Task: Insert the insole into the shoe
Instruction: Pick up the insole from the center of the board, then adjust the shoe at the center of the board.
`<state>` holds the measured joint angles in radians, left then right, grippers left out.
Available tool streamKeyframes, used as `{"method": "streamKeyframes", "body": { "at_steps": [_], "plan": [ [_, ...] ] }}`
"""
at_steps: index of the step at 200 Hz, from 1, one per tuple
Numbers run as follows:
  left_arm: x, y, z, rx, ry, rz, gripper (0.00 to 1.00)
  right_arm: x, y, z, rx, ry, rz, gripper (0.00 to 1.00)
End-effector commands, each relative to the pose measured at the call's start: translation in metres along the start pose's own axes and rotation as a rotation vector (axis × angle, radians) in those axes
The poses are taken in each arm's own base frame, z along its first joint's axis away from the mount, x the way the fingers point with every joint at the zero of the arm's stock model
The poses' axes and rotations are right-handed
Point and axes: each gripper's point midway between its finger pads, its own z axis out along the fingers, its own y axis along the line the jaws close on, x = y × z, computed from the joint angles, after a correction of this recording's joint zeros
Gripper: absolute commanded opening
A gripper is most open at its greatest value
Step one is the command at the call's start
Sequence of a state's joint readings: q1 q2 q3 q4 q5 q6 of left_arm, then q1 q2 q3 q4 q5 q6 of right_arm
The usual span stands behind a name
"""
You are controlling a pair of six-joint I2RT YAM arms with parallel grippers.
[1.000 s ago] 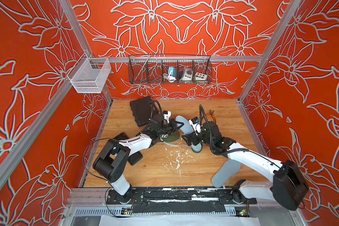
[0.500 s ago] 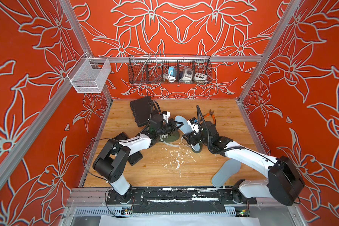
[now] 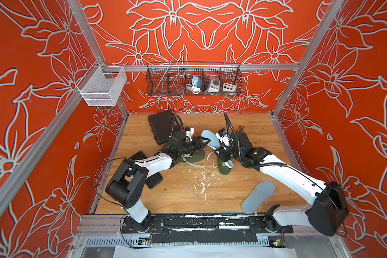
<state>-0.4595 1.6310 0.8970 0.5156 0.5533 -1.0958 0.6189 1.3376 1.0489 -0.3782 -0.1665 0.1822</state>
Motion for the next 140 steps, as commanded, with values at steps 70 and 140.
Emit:
{"method": "streamKeyframes", "body": {
  "at_steps": [70, 140],
  "plan": [
    [-0.02, -0.005, -0.002, -0.287, -0.021, 0.699, 0.55, 0.081, -0.066, -0.054, 0.208, 0.404, 0.202, 0.27],
    [0.026, -0.004, 0.05, -0.216, 0.236, 1.212, 0.42, 0.105, -0.11, -0.079, 0.234, 0.341, 0.439, 0.24]
  ]
}}
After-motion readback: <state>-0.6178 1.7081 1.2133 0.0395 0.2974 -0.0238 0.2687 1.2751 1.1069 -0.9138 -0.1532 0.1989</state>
